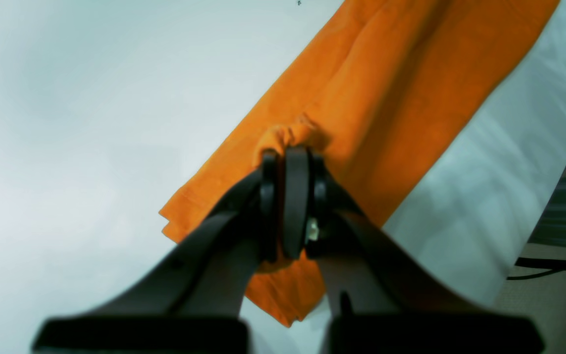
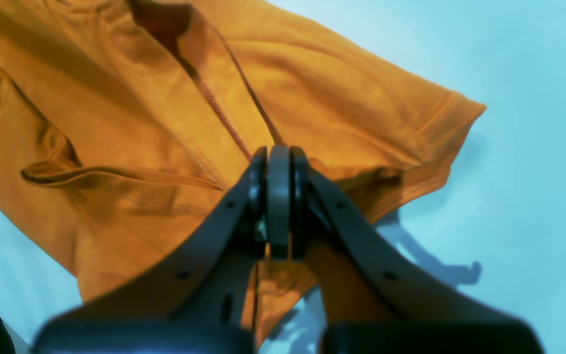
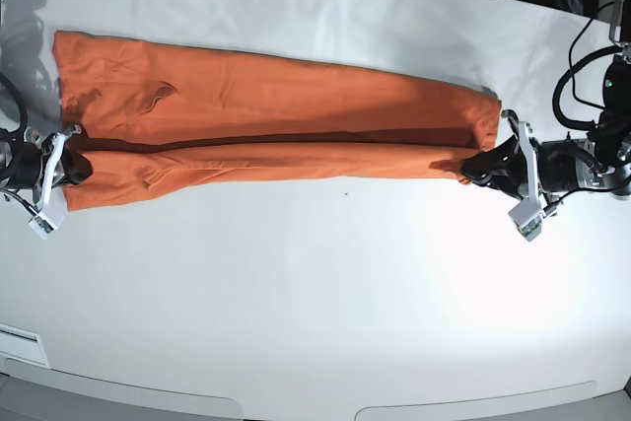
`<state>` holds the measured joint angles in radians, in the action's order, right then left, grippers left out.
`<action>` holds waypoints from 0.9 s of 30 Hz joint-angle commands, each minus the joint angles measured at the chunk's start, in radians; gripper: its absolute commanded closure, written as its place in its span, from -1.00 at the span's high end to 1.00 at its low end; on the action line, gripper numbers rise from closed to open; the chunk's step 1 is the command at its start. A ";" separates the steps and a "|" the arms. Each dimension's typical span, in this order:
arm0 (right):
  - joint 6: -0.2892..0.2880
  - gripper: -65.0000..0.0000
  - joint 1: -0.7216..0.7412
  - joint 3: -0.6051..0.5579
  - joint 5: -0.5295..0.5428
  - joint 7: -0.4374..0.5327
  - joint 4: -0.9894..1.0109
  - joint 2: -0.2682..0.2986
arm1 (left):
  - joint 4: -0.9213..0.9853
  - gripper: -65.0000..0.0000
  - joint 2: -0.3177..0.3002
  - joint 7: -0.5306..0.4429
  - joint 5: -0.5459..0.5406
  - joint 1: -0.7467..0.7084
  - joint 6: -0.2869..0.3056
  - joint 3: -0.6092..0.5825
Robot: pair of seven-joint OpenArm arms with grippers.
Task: Fold the T-shirt properly
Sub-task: 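Lower the folded hem onto the shirt and open both grippers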
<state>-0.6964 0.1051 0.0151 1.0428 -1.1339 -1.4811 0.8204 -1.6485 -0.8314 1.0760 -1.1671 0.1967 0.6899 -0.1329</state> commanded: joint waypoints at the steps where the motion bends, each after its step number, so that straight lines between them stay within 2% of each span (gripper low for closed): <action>1: -0.002 -1.00 0.019 0.014 0.008 0.011 -0.013 0.030 | -0.012 -1.00 -0.022 0.009 -0.034 0.016 0.008 0.010; 6: -0.002 -1.00 0.002 0.014 0.121 -0.053 -0.013 0.029 | -0.012 -1.00 -0.021 0.188 -0.149 0.016 0.008 0.010; 8: -0.002 -1.00 -0.014 0.014 0.129 -0.056 -0.013 0.028 | -0.012 -1.00 -0.022 0.237 -0.180 0.017 0.008 0.010; 14: -0.002 -1.00 -0.027 0.014 0.129 -0.053 -0.011 0.028 | -0.012 -1.00 -0.022 0.249 -0.185 0.017 0.008 0.010; 15: -0.002 -0.88 -0.027 0.014 0.129 -0.053 -0.011 0.028 | -0.012 -0.75 -0.022 0.250 -0.184 0.016 0.008 0.010; 18: -0.002 -0.20 -0.027 0.014 0.143 -0.053 -0.011 0.028 | -0.012 0.12 -0.022 0.249 -0.184 0.017 0.008 0.010; 19: -0.002 -0.10 -0.024 0.014 0.164 -0.057 -0.011 0.028 | -0.012 0.30 -0.022 0.248 -0.184 0.017 0.008 0.010; 20: -0.002 -0.10 -0.019 0.014 0.188 -0.058 -0.011 0.029 | -0.012 0.39 -0.022 0.242 -0.184 0.017 0.008 0.010; 25: -0.002 -0.18 0.034 0.036 0.380 -0.143 -0.012 0.027 | -0.012 0.40 -0.022 0.211 -0.184 0.019 0.006 0.010; 26: -0.002 -0.31 0.037 0.050 0.397 -0.156 -0.012 0.027 | -0.012 0.40 -0.022 0.216 -0.177 0.020 0.001 0.010; 27: -0.002 -0.53 0.036 0.066 0.401 -0.163 -0.012 0.027 | -0.012 0.40 -0.022 0.227 -0.159 0.019 -0.010 0.010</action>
<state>-0.6964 0.1276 0.0681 1.4258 -1.3045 -1.4818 0.8196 -1.6489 -0.8310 1.3083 -1.3136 0.1970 0.6819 -0.1329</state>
